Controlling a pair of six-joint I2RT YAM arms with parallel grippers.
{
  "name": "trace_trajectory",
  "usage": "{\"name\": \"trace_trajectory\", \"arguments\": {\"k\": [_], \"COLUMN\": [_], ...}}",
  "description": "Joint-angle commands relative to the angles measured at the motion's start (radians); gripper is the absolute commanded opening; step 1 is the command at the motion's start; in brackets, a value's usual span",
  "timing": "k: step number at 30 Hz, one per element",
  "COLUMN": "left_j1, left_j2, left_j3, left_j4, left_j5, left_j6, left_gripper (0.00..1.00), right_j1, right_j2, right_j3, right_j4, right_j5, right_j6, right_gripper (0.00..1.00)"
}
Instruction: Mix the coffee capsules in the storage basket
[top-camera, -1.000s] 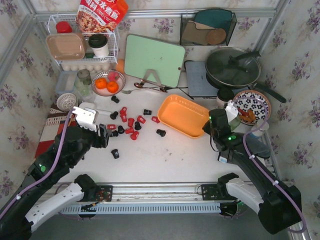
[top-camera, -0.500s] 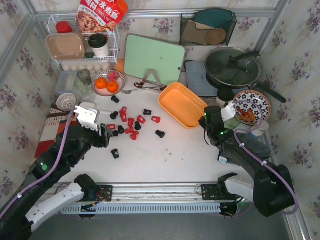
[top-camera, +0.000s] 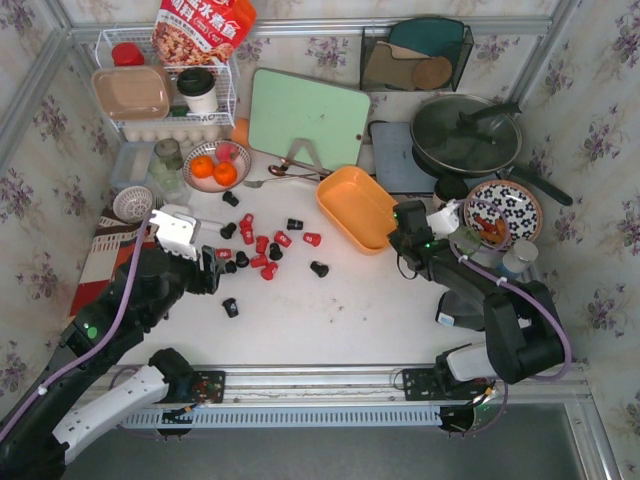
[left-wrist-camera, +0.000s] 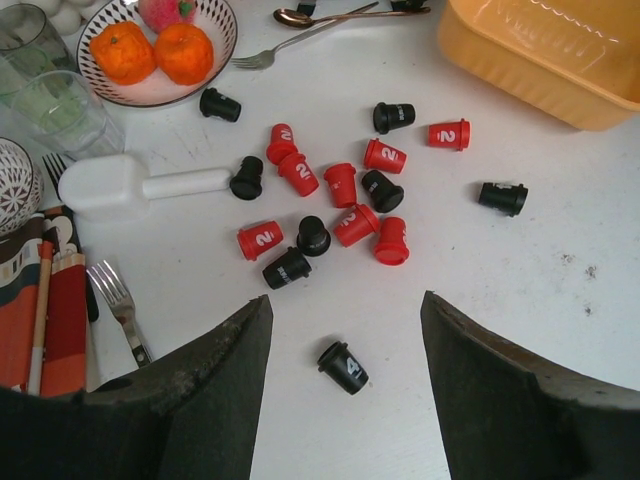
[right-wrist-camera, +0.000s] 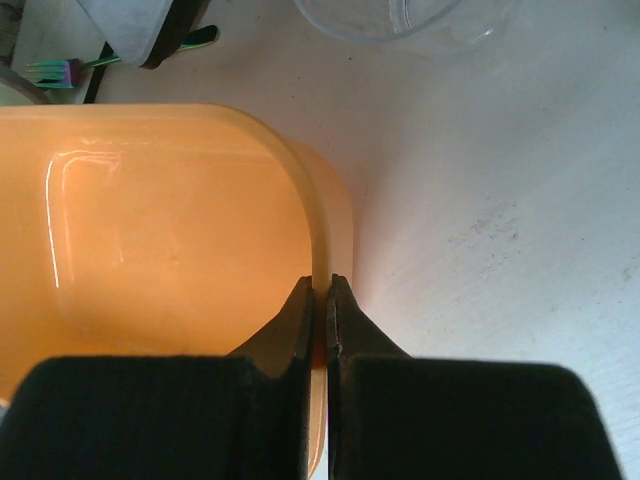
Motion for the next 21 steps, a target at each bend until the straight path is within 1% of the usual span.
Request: {"name": "trace_trajectory", "arguments": {"k": [1,9,11,14,18,19,20,21], "left_j1": [0.009,0.022,0.023,0.024,0.025,0.025,0.026,0.027], "left_j2": [0.006,0.009,0.011,0.011,0.011,0.011,0.011,0.011], "left_j3": [-0.002,0.0,-0.002,-0.002,-0.002,-0.001,-0.002,-0.002], "left_j4": [0.032,0.035,0.036,0.035,0.035,0.035,0.036,0.036], "left_j5": [0.021,0.034,0.037,0.039,0.04,0.04,0.042,0.044], "left_j6": [0.0,-0.001,-0.002,-0.003,-0.003,-0.003,-0.003,-0.003], "left_gripper": [0.64,0.64,0.64,0.64,0.64,0.64,0.64,0.64], "right_j1": [0.002,0.012,0.016,0.022,0.026,0.027,0.028,0.031], "right_j2": [0.041,0.113,0.123,0.118,0.085,0.072,0.058,0.043], "right_j3": [0.034,0.081,0.088,0.092,0.094,0.094,0.095,0.098], "right_j4": [-0.005,0.006,0.014,0.028,0.016,0.009,0.004,-0.003], "right_j5": [0.0,-0.043,-0.046,-0.062,-0.053,-0.047,-0.041,-0.034], "right_j6": [0.015,-0.02,-0.033,-0.052,-0.075,-0.082,-0.094,-0.11], "right_gripper": [0.03,0.09,0.17,0.34,0.67,0.71,0.95,0.99]}}
